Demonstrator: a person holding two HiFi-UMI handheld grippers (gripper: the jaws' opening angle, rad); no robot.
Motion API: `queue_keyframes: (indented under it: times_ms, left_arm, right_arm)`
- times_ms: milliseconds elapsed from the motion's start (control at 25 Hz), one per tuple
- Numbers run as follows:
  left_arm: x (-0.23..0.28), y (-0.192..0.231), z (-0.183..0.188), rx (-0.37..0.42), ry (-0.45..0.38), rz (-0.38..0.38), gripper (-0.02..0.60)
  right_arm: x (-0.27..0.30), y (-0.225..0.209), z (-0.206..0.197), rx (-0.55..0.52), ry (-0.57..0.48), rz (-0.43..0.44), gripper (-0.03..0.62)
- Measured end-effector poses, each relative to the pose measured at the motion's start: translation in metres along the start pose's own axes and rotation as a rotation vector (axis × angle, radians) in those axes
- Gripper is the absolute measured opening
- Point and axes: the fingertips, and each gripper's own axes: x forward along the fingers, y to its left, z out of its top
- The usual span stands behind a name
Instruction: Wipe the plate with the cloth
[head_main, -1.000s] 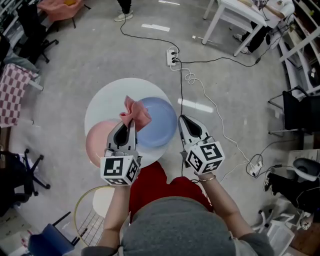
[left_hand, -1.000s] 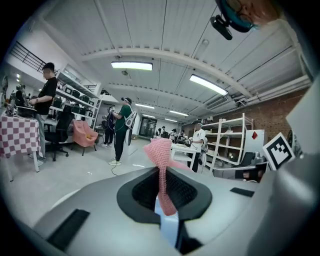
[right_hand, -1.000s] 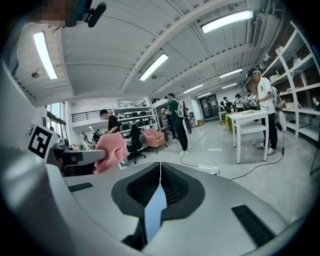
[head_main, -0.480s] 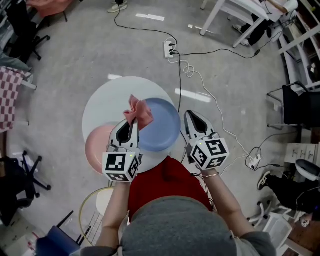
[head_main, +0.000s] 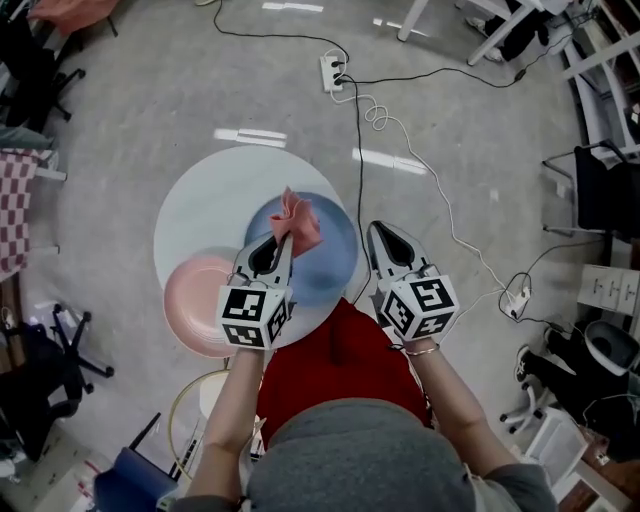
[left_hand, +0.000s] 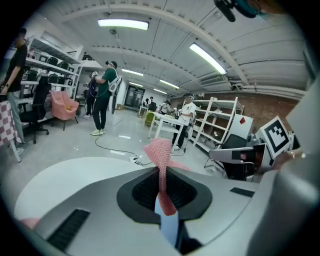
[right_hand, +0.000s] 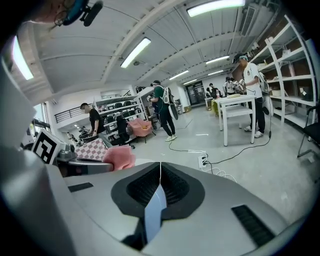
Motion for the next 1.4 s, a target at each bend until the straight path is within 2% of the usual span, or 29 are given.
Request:
queue_keyframes:
  times_ms: [240,560,760,1120,1400]
  left_arm:
    - [0.047,-0.018,-0.019,0.005,0.111,-0.085,0.032]
    - [0.097,-0.021,-0.061,-0.007,0.295,-0.095,0.032]
    - [0.115,-0.011,-0.078,-0.018,0.396,-0.03,0.032]
    - [0.099,0.037,-0.089,-0.06,0.453,0.151,0.032]
    - [0.081,0.067,-0.091,-0.091,0.473,0.256,0.032]
  right_arm:
    - [0.006,-0.019,-0.013,0.036,0.032,-0.015,0.029]
    - [0.012,-0.027,-0.023,0.054,0.068,-0.018,0.029]
    - [0.018,-0.024,-0.028,0.054,0.093,0.002,0.029]
    - [0.031,-0.001,-0.038,0.033,0.135,0.061,0.029]
    - [0.045,0.009,-0.04,0.002,0.168,0.104,0.029]
